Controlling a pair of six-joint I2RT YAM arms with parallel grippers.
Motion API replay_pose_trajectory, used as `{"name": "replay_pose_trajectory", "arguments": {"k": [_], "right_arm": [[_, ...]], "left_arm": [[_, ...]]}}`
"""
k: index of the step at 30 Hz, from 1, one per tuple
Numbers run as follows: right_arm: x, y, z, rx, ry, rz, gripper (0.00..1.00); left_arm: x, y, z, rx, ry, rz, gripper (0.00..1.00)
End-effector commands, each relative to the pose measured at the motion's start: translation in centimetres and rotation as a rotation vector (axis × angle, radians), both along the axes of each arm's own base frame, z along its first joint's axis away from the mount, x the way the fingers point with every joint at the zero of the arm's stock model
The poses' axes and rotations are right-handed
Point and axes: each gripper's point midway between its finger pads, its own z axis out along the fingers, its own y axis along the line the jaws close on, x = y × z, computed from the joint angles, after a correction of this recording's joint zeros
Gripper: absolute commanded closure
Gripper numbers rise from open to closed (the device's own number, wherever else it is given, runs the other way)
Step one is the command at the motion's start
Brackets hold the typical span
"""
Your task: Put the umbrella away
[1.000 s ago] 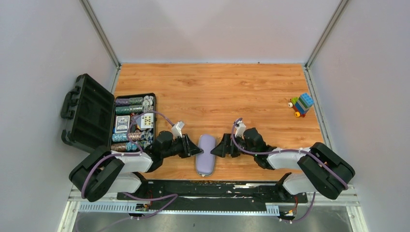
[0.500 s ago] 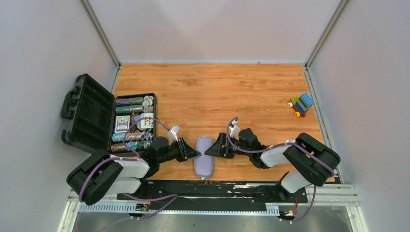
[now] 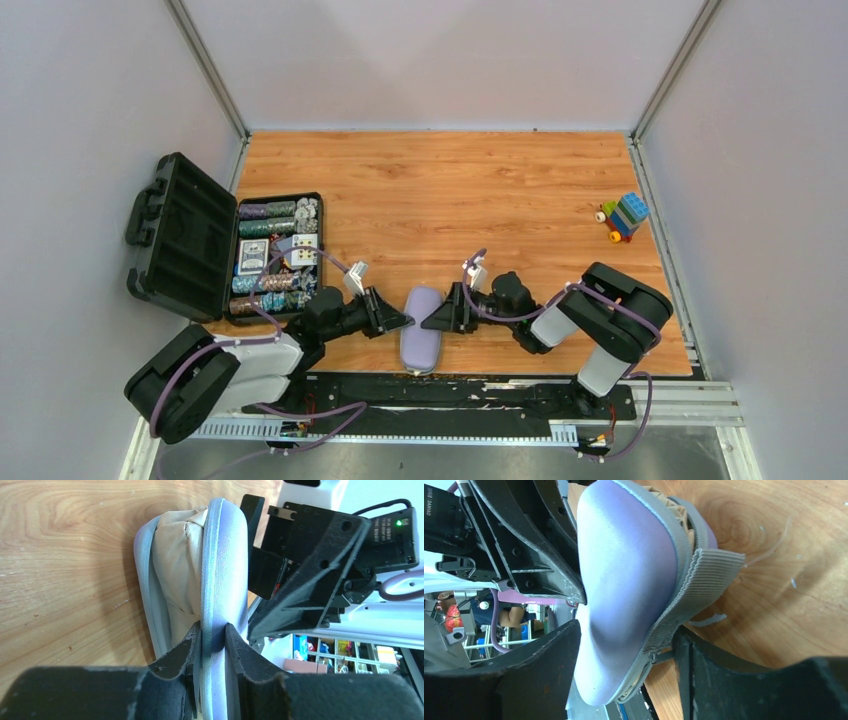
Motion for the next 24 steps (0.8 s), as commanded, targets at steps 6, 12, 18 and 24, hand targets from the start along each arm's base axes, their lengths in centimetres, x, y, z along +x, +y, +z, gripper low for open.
{"name": "replay_pose_trajectory", "arguments": {"k": [6,12,18,24], "right_arm": [[-0.2,1.8,8.2,0.249,-0.193,0.095,0.74],[-0.5,1.9,11.6,0.287,-0.299,0.135,0.91],[-0.8,1.0,15.2,0.309,-0.432,0.141,0.91],[-0.7,0.2,18.8,0.320,-0.529,0.105,0.92]], "left_arm": [[-0.1,-1.5,6.8,-0.172,-0.127,-0.068,0.76],[0.5,-0.7,10.5,-0.095,-0.200,-0.034,0.56],[0.3,1.6,15.2,0.051,-0.310,-0.003,0.16],[-0.7,1.9,16.8,0.190,-0.404,-0.146,0.05]]}}
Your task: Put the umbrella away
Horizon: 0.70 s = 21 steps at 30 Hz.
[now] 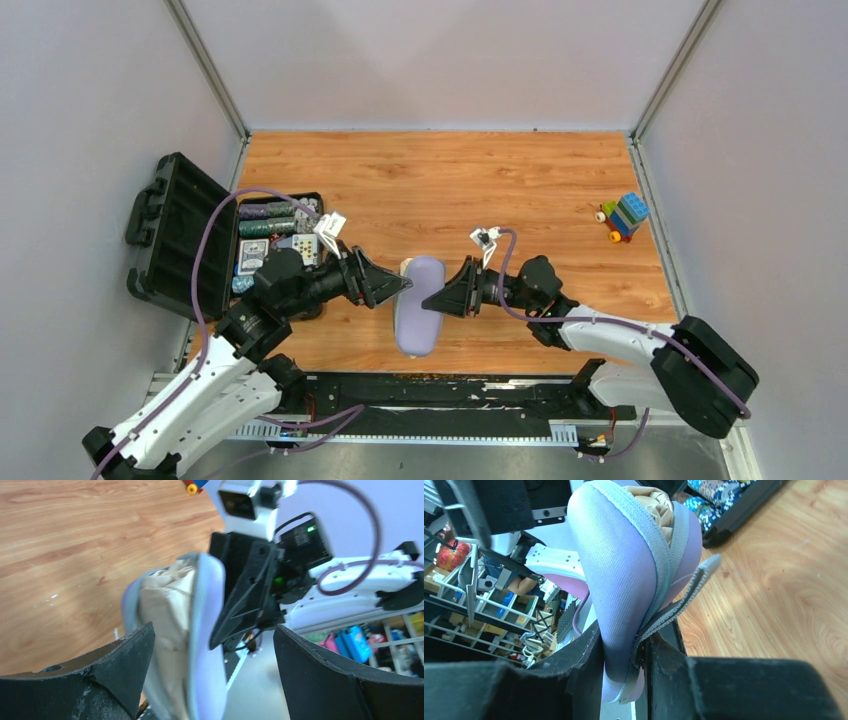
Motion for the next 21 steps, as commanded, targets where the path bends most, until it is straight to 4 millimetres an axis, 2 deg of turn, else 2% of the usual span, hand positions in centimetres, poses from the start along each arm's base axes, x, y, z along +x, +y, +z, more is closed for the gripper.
{"name": "replay_pose_trajectory", "arguments": {"k": [1,4,7,10,13,16,19,21], "right_arm": [[0.0,-0.2,5.1,0.082,-0.152,-0.011,0.92],[-0.4,-0.5,6.8,0.107,-0.187,-0.009,0.92],[-0.5,-0.6,7.8,0.123,-0.204,-0.010,0.92],[-0.6,-0.7,8.2,0.133,-0.211,-0.010,0.92],[-0.5,-0.7,8.4,0.143,-0.209,-0.013,0.91],[-0.3,-0.5,8.7,0.144,-0.207,-0.015,0.89],[-0.1,-0.4,8.9,0.148,-0.199,-0.022,0.86],[-0.2,-0.4,8.9,0.146,-0.192,-0.019,0.81]], "left_arm": [[-1.1,0.8,-3.0,0.239,-0.015,-0.089,0.04],[-1.5,0.7,-2.6,0.275,-0.052,-0.145,0.01],[-2.1,-0.4,-2.4,0.240,-0.049,-0.222,0.01],[-2.3,-1.6,-2.1,0.159,-0.051,-0.264,0.02],[-2.5,-2.5,-0.9,0.047,-0.083,-0.288,0.07],[-2.8,-3.0,-1.3,0.007,-0.078,-0.313,0.11],[-2.7,-3.3,-2.4,-0.004,-0.061,-0.315,0.21],[-2.4,-3.3,-2.8,-0.005,-0.052,-0.298,0.39]]}}
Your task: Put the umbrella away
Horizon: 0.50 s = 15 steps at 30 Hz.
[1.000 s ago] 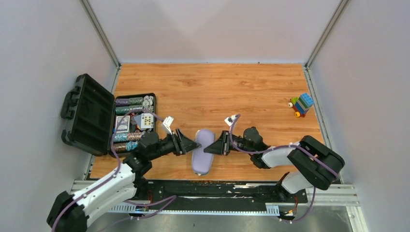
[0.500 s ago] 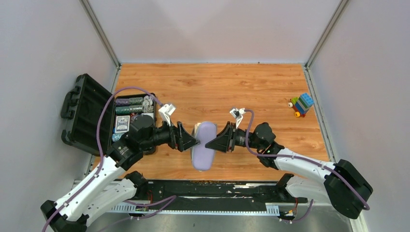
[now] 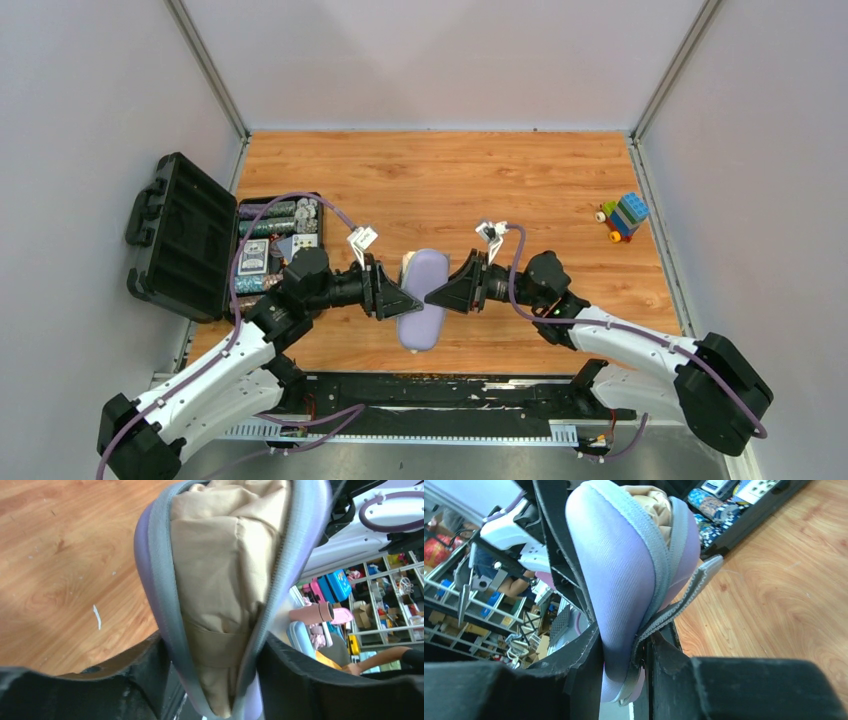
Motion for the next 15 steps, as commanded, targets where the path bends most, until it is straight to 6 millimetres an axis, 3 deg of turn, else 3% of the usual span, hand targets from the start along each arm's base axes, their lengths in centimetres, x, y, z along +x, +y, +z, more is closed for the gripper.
{"name": "replay_pose_trajectory", "arguments": {"k": [1,2,4,7,9,15], "right_arm": [[0.2,0.3,5.2,0.118,-0.093,-0.005,0.76],[0.2,0.3,5.1,0.115,-0.091,-0.002,0.68],[0.3,0.3,4.7,0.096,-0.074,-0.007,0.40],[0.6,-0.1,4.3,0.084,-0.056,-0.042,0.13],[0.7,-0.4,4.6,0.089,-0.058,-0.066,0.05],[0.6,-0.4,5.8,0.074,-0.115,-0.056,0.05]], "left_arm": [[0.0,-0.8,2.2,-0.109,-0.056,-0.020,0.48],[0.1,-0.8,2.6,-0.128,-0.057,-0.014,0.56],[0.0,-0.6,3.2,-0.154,-0.075,-0.003,0.74],[-0.3,-0.3,3.8,-0.142,-0.147,-0.019,0.84],[-0.5,-0.1,4.0,-0.123,-0.197,-0.035,0.90],[-1.5,-0.2,5.0,-0.139,-0.312,-0.125,0.93]]}}
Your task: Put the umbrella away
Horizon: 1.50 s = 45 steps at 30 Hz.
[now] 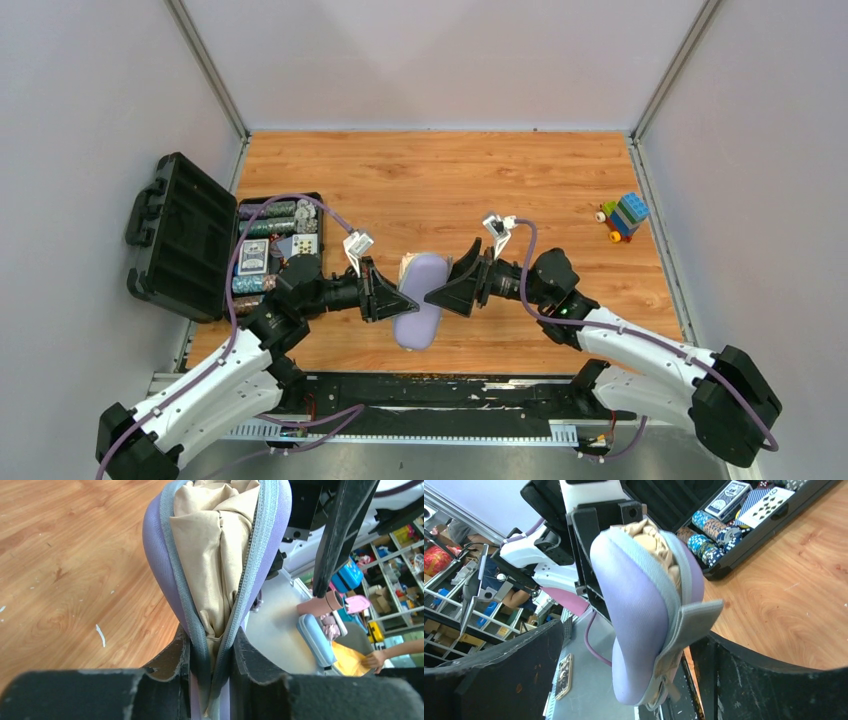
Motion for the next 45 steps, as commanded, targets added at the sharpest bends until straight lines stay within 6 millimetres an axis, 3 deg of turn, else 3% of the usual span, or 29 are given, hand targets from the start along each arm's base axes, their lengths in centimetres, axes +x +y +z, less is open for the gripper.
{"name": "replay_pose_trajectory", "arguments": {"k": [1,8,14,16,18,19,20,22,23,27,28,31,33,35,37,41,45], "right_arm": [[0.2,0.2,3.8,0.041,-0.107,-0.002,0.05],[0.0,0.8,4.8,0.023,-0.155,0.045,0.09],[0.0,1.3,4.9,0.004,-0.140,0.071,0.52],[-0.1,1.4,5.0,0.012,-0.135,0.080,0.74],[-0.1,1.5,5.1,0.017,-0.126,0.087,0.84],[-0.1,1.6,5.1,0.018,-0.121,0.093,0.83],[-0.3,1.7,5.1,0.015,-0.114,0.108,0.74],[-0.1,2.2,4.2,-0.026,-0.073,0.125,0.27],[0.0,2.4,4.0,-0.038,-0.067,0.133,0.23],[0.0,2.6,3.6,-0.044,-0.045,0.144,0.23],[0.0,2.7,3.4,-0.050,-0.038,0.145,0.30],[0.3,2.8,2.7,-0.073,0.005,0.135,0.62],[1.0,2.8,1.9,-0.090,0.080,0.106,0.78],[1.2,2.7,1.6,-0.086,0.117,0.117,0.87],[1.1,2.8,2.0,-0.060,0.080,0.143,0.92],[1.0,2.6,3.0,-0.016,0.027,0.140,0.96],[1.2,2.8,4.3,0.011,-0.002,0.144,0.96]], "left_arm": [[-1.2,-0.5,4.2,-0.080,-0.202,-0.111,0.93],[-1.9,-1.1,4.8,-0.041,-0.262,-0.224,0.93],[-2.0,-1.0,4.5,0.005,-0.291,-0.255,0.93],[-2.1,-0.9,3.9,0.023,-0.281,-0.266,0.93],[-2.2,-0.9,3.8,0.028,-0.279,-0.274,0.92],[-2.3,-0.9,3.7,0.029,-0.277,-0.276,0.92],[-2.4,-0.9,3.8,0.024,-0.281,-0.282,0.93],[-2.4,-0.9,4.1,0.013,-0.289,-0.284,0.94],[-2.3,-0.9,4.2,0.013,-0.291,-0.280,0.94],[-2.0,-1.0,4.3,0.021,-0.294,-0.273,0.97],[-1.8,-1.1,4.2,0.028,-0.287,-0.263,0.97],[-1.3,-1.2,4.2,0.041,-0.265,-0.236,0.96],[-0.8,-1.1,4.1,0.048,-0.248,-0.203,0.88],[-0.4,-1.0,3.7,0.060,-0.216,-0.161,0.69],[-0.2,-0.9,3.1,0.067,-0.177,-0.138,0.52],[-0.5,-1.2,2.1,0.051,-0.115,-0.146,0.30],[-0.4,-1.7,1.6,0.013,-0.090,-0.156,0.21]]}}
